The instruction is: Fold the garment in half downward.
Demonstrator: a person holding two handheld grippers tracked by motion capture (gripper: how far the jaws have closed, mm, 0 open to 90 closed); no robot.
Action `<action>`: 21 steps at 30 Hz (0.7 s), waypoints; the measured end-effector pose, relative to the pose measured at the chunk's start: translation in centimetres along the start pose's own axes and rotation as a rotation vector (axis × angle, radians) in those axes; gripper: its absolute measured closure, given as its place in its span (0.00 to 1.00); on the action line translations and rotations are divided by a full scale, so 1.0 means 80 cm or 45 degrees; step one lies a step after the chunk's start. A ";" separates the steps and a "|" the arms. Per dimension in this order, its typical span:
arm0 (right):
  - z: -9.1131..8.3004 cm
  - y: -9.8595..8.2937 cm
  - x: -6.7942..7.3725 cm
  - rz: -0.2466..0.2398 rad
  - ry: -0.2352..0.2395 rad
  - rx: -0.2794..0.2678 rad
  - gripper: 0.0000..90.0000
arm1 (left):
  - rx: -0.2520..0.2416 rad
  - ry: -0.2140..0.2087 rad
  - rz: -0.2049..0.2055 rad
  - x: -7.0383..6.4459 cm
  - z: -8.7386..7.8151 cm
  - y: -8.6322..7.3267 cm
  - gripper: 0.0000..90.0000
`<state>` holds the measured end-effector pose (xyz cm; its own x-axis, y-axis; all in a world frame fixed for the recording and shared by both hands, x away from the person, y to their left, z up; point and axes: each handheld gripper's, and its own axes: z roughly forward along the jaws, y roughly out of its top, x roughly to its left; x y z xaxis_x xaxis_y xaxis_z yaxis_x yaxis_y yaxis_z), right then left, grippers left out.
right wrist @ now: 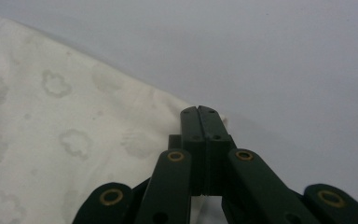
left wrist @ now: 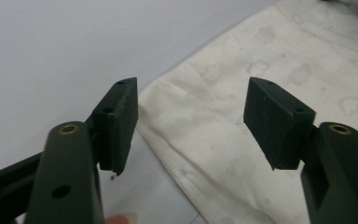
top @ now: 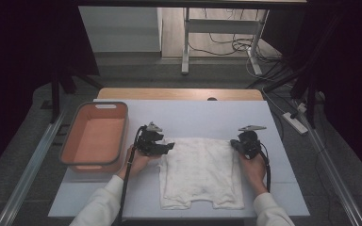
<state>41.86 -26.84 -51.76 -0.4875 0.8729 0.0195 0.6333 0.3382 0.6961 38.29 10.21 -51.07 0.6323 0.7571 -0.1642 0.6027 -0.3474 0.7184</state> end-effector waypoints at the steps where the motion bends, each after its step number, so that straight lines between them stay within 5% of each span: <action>1: 0.000 0.000 0.000 0.001 -0.002 -0.002 1.00 | -0.001 -0.001 -0.001 0.000 0.000 0.000 0.38; 7: 0.002 0.009 0.007 -0.032 0.009 -0.040 1.00 | -0.009 0.004 -0.006 0.002 -0.002 0.000 0.34; 13: 0.019 0.018 0.013 -0.085 0.003 -0.007 1.00 | -0.003 0.008 -0.003 0.000 -0.003 0.000 0.31; 21: 0.011 0.013 -0.005 -0.017 -0.021 -0.008 1.00 | -0.012 0.006 -0.007 0.002 -0.008 0.001 0.30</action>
<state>43.24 -26.52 -51.72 -0.4863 0.8738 -0.0016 0.6231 0.3480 0.7005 38.10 10.64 -50.62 0.6268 0.7616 -0.1649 0.6015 -0.3383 0.7237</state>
